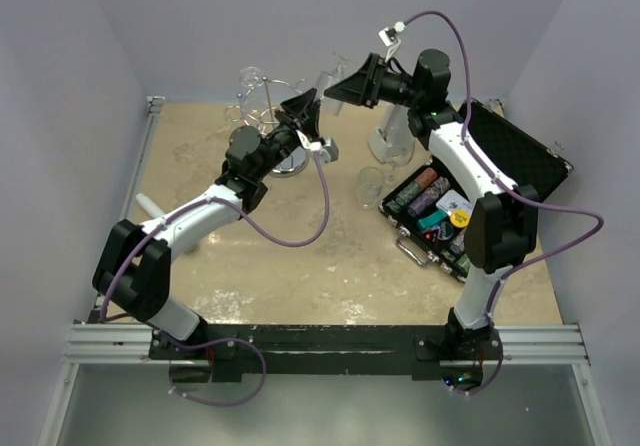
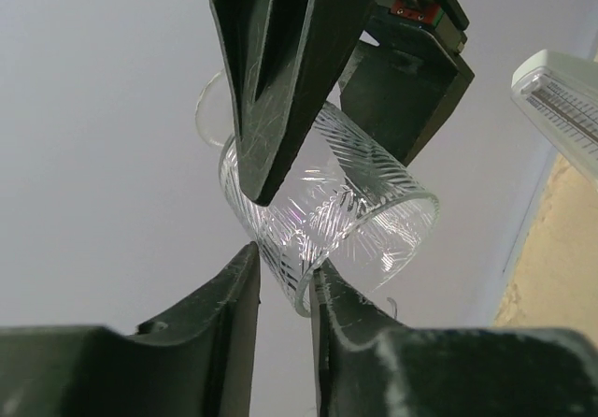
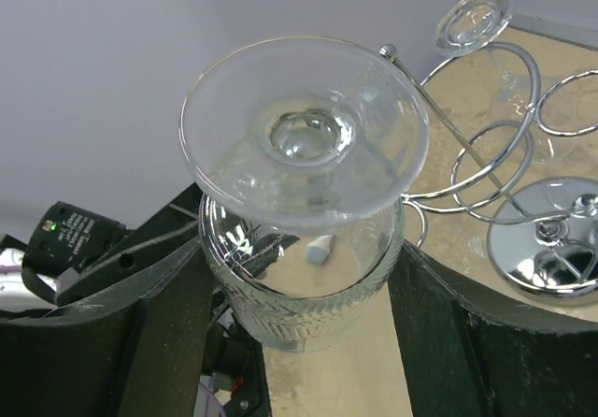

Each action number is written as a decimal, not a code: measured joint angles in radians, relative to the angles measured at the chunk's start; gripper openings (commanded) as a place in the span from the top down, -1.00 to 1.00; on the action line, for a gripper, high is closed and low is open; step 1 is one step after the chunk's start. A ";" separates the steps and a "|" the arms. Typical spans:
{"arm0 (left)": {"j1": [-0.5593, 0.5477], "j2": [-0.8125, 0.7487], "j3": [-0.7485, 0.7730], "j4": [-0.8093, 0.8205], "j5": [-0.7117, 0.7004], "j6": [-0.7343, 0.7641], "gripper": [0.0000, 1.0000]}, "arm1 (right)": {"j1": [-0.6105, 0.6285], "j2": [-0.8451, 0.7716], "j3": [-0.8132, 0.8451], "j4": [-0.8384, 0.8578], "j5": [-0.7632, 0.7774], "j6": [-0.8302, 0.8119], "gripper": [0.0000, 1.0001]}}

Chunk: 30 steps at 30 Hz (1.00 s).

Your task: Take the wine glass off the wine glass rack

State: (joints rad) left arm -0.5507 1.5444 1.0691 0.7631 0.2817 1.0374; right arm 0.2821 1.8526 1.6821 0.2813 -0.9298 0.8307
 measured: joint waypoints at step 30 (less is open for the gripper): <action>-0.001 0.022 0.154 -0.121 -0.146 -0.079 1.00 | -0.004 -0.007 0.000 0.025 0.022 -0.005 -0.97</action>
State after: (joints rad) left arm -0.5518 1.5661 1.2236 0.6418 0.1360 0.9581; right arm 0.2779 1.8454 1.6825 0.3065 -0.9077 0.8253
